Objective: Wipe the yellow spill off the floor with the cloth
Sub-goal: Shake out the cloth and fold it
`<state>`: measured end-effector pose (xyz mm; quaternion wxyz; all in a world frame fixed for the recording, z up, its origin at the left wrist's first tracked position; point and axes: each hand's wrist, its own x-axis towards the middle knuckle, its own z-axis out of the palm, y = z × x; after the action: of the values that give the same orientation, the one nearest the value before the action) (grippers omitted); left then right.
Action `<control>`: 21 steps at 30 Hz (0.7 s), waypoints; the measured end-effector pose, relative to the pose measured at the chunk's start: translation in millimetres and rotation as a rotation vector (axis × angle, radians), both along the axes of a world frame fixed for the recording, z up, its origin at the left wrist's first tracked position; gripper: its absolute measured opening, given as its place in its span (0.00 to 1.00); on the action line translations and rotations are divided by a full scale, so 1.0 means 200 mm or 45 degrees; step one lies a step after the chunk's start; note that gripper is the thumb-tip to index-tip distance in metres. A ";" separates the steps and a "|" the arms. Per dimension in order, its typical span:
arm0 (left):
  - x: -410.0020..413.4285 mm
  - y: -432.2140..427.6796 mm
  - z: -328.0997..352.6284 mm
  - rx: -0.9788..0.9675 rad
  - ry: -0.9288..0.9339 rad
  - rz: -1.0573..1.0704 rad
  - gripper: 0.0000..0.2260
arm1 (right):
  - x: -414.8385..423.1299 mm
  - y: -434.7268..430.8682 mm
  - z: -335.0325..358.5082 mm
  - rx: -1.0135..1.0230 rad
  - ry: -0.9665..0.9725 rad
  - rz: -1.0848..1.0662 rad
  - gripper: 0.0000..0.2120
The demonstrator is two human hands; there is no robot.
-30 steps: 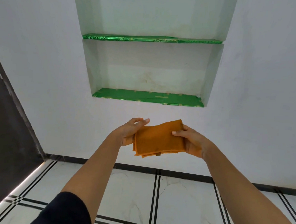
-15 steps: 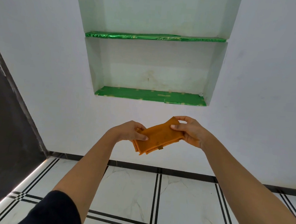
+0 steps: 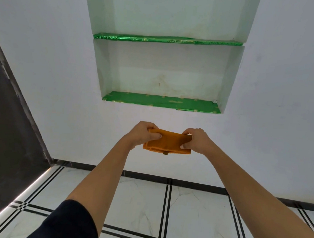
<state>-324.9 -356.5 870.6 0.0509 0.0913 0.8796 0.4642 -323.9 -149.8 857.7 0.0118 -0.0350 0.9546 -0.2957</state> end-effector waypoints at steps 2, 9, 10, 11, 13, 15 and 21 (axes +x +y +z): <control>0.00 0.03 0.02 0.021 0.004 -0.026 0.10 | 0.00 -0.01 -0.02 0.017 -0.023 0.101 0.28; 0.00 0.09 0.10 -0.082 -0.035 -0.210 0.15 | 0.05 -0.09 0.00 -0.377 -0.358 0.326 0.28; 0.00 0.07 0.10 -0.050 -0.049 -0.189 0.16 | 0.05 -0.08 -0.02 -0.438 -0.394 0.295 0.26; -0.01 0.06 0.09 -0.011 -0.057 -0.155 0.17 | 0.05 -0.07 -0.03 -0.510 -0.422 0.251 0.24; -0.01 0.03 0.06 0.060 -0.054 -0.066 0.21 | 0.06 -0.07 -0.04 -0.605 -0.437 0.162 0.21; -0.01 0.02 0.00 0.086 -0.060 0.011 0.24 | 0.05 -0.07 -0.06 -0.640 -0.440 0.084 0.21; 0.04 -0.01 -0.21 0.312 -0.181 0.193 0.23 | 0.06 -0.08 -0.14 -0.952 -0.517 -0.155 0.28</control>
<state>-317.3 -359.0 827.7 0.0662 -0.0029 0.8148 0.5759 -312.9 -165.0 830.6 0.1683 0.0783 0.7603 -0.6225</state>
